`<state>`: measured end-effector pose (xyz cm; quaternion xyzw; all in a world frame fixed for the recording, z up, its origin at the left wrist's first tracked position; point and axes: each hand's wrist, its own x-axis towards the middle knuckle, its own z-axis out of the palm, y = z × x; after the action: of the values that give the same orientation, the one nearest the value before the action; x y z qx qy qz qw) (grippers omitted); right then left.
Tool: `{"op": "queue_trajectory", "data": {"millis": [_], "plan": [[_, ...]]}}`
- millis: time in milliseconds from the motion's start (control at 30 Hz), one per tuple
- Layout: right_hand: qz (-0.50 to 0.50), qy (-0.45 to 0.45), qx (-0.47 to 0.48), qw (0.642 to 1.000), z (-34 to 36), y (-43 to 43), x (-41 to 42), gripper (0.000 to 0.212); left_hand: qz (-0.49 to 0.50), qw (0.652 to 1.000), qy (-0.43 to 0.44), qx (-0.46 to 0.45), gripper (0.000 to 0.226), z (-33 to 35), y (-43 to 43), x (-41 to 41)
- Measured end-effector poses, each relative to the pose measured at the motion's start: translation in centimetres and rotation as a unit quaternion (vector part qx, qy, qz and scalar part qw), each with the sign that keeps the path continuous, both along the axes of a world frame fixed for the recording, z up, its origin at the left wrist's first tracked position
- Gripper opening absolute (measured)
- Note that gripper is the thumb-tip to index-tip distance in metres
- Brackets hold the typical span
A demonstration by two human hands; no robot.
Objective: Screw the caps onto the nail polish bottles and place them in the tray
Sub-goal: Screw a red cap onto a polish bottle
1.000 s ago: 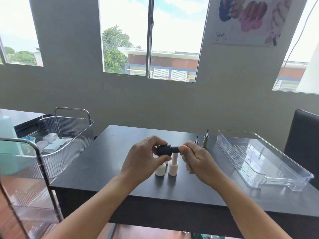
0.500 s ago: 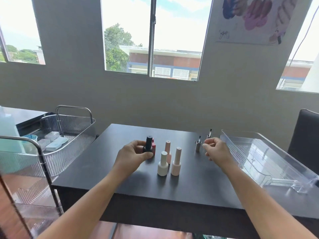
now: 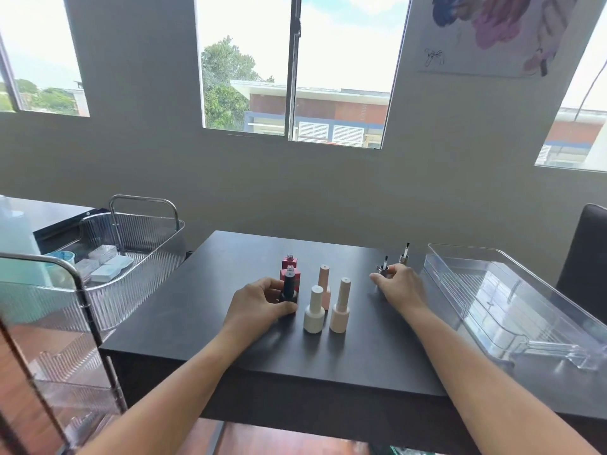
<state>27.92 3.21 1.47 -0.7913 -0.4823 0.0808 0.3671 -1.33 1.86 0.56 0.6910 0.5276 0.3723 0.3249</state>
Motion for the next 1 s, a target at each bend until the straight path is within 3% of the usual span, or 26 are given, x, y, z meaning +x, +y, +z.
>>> {"op": "queue_trajectory", "data": {"millis": [333,533,633,867,1000], "plan": [[0.014,-0.01,0.019,1.0,-0.2,-0.3,-0.4,0.023,-0.03,0.999,0.017,-0.015,0.051,0.5,0.4,-1.2],[0.065,0.012,0.064,0.996,-0.3,-1.7,-1.1,0.009,0.029,0.999,0.007,0.037,0.028,1.8,3.5,-3.1],[0.087,0.018,0.077,0.993,-0.7,-2.3,-1.9,0.016,0.036,0.999,-0.022,0.027,0.02,2.0,6.0,-2.9],[0.111,0.041,0.098,0.988,-1.4,-2.3,-2.7,0.002,-0.01,0.999,0.003,-0.031,0.038,1.0,10.7,-0.8],[0.112,0.046,0.1,0.988,-1.6,-2.2,-2.6,0.007,-0.02,0.998,0.032,-0.046,0.044,0.8,12.1,0.5]]}}
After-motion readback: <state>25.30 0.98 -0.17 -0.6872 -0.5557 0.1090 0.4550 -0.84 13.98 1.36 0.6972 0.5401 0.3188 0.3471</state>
